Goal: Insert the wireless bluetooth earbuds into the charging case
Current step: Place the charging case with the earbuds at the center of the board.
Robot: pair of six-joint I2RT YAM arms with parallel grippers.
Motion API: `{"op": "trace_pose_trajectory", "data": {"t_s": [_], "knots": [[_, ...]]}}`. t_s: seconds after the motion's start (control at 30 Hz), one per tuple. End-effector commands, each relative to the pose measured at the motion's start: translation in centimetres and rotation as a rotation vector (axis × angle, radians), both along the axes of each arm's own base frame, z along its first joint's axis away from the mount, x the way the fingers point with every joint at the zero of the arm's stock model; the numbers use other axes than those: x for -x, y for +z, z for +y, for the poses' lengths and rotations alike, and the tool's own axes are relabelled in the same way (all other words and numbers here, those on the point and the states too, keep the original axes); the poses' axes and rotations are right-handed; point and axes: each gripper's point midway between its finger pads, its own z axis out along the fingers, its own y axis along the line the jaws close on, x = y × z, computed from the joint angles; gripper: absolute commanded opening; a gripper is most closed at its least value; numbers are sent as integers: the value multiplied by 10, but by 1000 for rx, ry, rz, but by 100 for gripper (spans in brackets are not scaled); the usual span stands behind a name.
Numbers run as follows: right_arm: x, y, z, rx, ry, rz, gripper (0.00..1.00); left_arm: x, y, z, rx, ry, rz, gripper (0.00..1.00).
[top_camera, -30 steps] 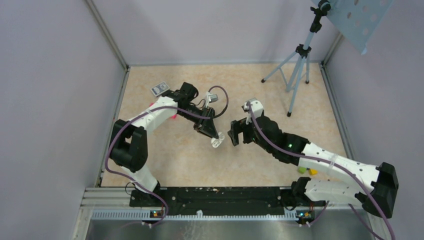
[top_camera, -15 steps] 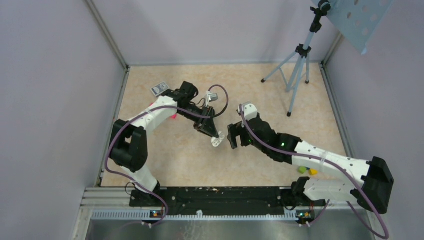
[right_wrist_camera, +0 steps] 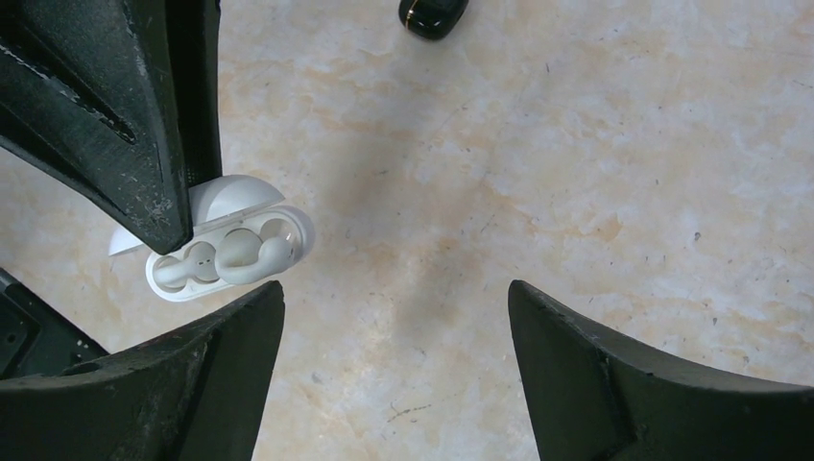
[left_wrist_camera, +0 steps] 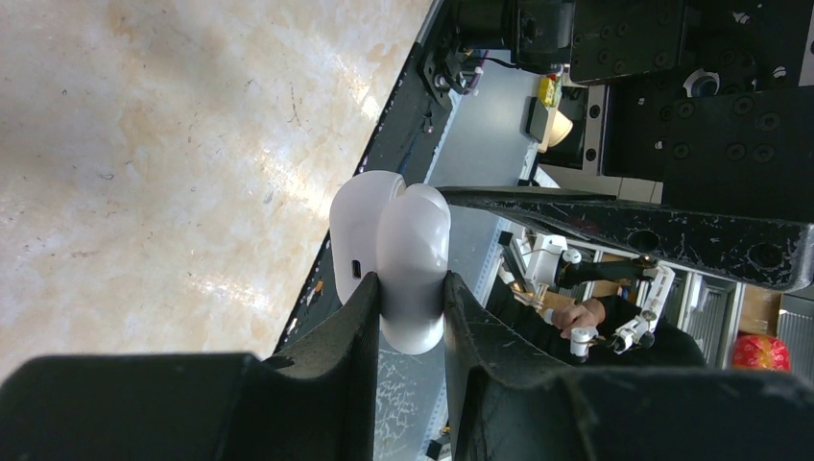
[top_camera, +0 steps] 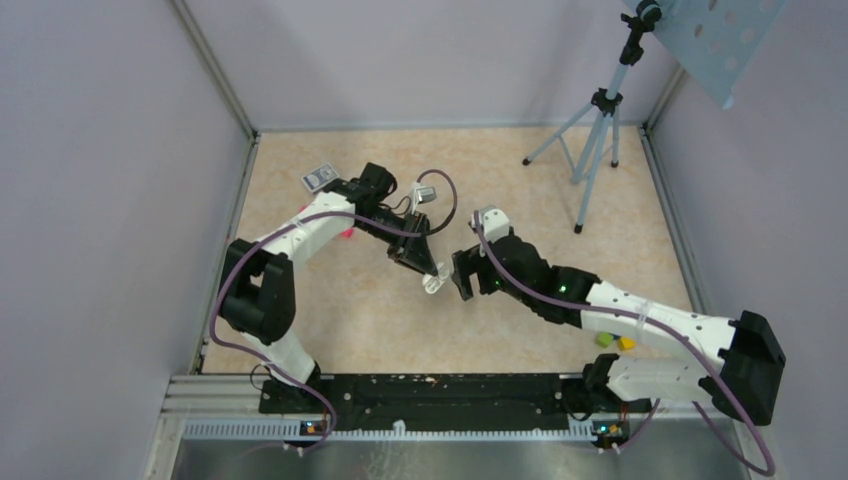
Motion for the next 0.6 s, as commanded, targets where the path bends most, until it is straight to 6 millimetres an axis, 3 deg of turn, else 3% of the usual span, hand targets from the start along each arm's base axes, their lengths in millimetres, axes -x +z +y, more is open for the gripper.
{"op": "trace_pose_trajectory", "data": {"t_s": [0.0, 0.57], "knots": [[-7, 28, 15, -82, 21, -53, 84, -1, 12, -4, 38, -14, -22, 0], [-11, 30, 19, -91, 8, -59, 84, -1, 13, -4, 39, -13, -25, 0]]}}
